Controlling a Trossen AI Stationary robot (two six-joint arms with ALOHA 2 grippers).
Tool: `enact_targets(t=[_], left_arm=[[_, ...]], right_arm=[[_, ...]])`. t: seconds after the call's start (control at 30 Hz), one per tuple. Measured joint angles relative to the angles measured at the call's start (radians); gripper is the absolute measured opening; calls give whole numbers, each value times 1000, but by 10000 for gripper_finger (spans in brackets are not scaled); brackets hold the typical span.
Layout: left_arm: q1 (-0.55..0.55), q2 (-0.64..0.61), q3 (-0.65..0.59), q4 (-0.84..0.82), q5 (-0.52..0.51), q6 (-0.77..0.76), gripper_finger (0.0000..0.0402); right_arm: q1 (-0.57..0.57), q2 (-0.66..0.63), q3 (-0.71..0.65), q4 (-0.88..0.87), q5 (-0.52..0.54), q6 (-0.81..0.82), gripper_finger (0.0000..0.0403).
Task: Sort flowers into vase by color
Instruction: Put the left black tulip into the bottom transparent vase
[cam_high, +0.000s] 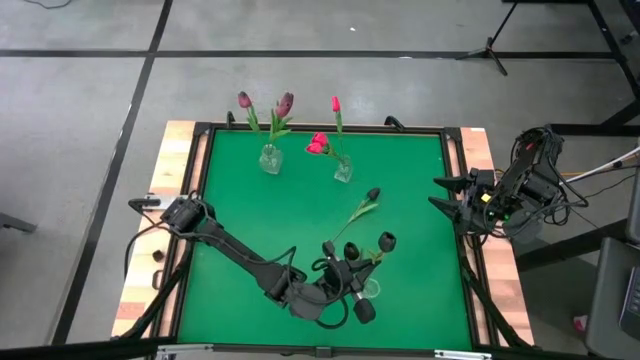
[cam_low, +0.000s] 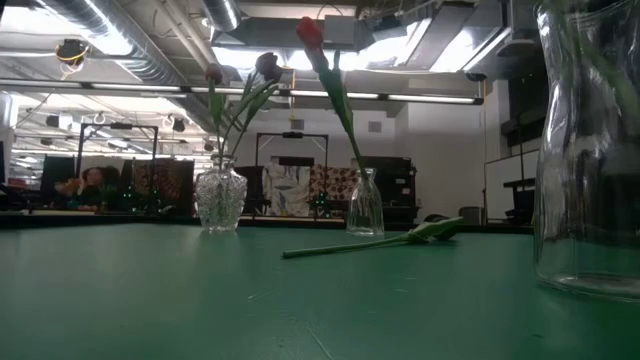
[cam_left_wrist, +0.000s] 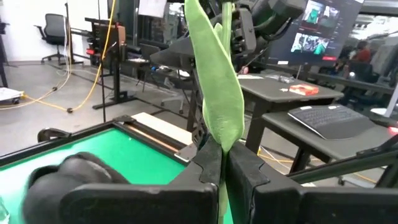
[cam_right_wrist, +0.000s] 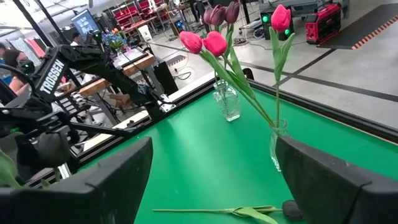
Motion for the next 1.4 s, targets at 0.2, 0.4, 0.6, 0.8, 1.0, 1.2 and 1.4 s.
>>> enact_targets(t=[0.2,0.4,0.6,0.8,1.0,1.2,1.4], left_arm=[[16,0,0,-2,61,-10,5],[17,0,0,-12,58,-17,5],[3,0,0,-19,24,112,5],[-8,0,0,15,-123,101,5],[-15,0,0,21,-109,46,5],[-14,0,0,21,-102,29,5],[-12,0,0,21,-101,-42,5]], right_arm=[[0,0,0,18,-6,0,340],[0,0,0,22,-44,0,340],[0,0,0,22,-64,0,340],[0,0,0,22,-99,0,340],[0,0,0,22,-113,0,340],[0,0,0,22,-114,-5,340],[0,0,0,21,-123,-11,340]])
